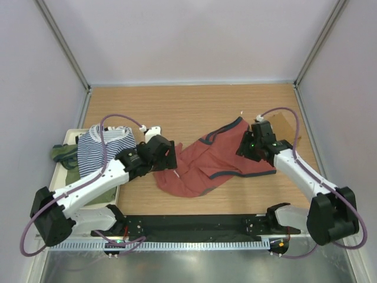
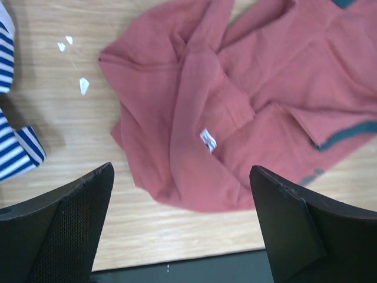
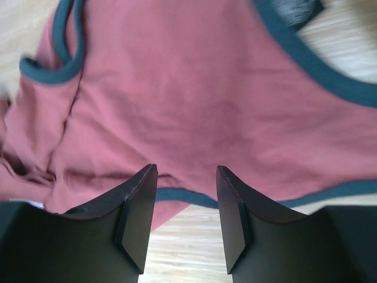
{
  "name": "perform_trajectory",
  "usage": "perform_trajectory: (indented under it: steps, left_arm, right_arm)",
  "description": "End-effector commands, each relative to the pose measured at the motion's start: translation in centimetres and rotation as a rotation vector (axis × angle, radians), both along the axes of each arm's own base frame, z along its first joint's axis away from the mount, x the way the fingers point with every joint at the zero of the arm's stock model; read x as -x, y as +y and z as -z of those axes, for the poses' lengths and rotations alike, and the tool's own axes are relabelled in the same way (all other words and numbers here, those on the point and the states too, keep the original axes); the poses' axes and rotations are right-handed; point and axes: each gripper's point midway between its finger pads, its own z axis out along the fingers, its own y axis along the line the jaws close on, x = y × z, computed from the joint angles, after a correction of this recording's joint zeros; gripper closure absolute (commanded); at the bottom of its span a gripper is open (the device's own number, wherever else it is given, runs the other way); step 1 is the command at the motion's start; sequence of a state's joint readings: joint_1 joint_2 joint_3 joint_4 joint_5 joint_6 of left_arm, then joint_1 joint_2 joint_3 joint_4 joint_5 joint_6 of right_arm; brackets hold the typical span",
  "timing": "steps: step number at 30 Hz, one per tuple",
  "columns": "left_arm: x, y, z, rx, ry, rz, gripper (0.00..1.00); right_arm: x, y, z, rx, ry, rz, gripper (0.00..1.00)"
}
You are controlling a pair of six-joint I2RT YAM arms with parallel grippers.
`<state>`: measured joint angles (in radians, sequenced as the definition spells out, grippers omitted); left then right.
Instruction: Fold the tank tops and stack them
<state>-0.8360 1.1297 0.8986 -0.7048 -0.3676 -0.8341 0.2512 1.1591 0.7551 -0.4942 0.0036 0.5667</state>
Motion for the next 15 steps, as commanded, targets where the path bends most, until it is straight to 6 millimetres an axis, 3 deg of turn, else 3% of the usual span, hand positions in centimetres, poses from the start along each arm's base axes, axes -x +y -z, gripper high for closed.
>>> perform_trajectory:
  steps: [1,5,10,15]
  left_arm:
    - [-2.8,0.4,-0.2,-0.055,-0.035,-0.047,0.03]
    - [-3.5,0.5,1.4,-0.026,-0.007,-0.057,0.07]
    - [-3.6,0.3,4.2,0.067,0.057,-0.061,0.12]
    - [-3.1,0.0,5.2,0.110,0.077,-0.055,0.14]
  right_arm:
    - [-1.9,4.6,-2.9,0.004,-0.097,-0.201,0.49]
    - [0.8,9.5,-1.9,0.117,-0.070,-0.417,0.50]
    - [2.8,11.1,0.5,0.218,-0.033,-0.541,0.52]
    - [4.9,13.2,2.1,0.270,-0.012,-0.641,0.49]
